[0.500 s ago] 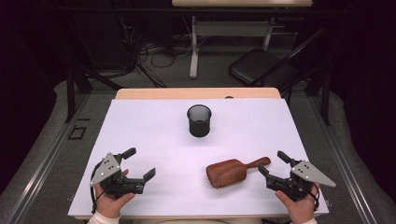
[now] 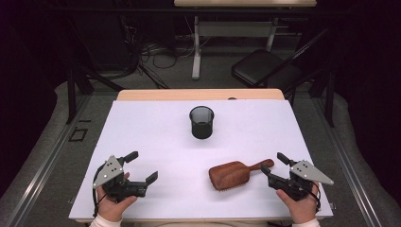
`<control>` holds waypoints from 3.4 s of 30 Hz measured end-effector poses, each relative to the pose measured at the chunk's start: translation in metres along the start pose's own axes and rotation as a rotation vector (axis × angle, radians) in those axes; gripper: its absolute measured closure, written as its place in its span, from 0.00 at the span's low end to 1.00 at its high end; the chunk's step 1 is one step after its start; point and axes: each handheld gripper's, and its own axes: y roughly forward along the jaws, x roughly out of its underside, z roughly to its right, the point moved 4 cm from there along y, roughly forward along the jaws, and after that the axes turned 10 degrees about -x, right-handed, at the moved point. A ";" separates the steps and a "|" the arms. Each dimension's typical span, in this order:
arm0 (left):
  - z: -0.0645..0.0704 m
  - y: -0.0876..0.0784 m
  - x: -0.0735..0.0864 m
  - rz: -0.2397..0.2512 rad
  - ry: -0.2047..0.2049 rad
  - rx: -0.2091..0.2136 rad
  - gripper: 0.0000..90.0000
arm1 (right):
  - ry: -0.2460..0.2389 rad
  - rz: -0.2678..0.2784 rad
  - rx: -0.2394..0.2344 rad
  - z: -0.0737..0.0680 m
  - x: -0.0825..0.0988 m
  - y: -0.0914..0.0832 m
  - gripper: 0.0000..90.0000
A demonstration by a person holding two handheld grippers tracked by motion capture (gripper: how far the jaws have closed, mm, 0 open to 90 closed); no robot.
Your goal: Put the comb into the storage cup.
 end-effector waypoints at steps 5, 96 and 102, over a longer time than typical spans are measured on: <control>0.001 -0.002 0.004 -0.008 0.011 -0.013 0.01 | 0.014 -0.013 0.004 0.002 0.000 0.004 0.40; -0.005 -0.005 0.009 -0.008 -0.028 -0.036 0.05 | 0.202 -0.409 0.011 0.048 0.035 0.074 1.00; -0.005 -0.005 0.009 -0.011 -0.027 -0.035 0.06 | 0.202 -0.421 0.010 0.047 0.037 0.074 1.00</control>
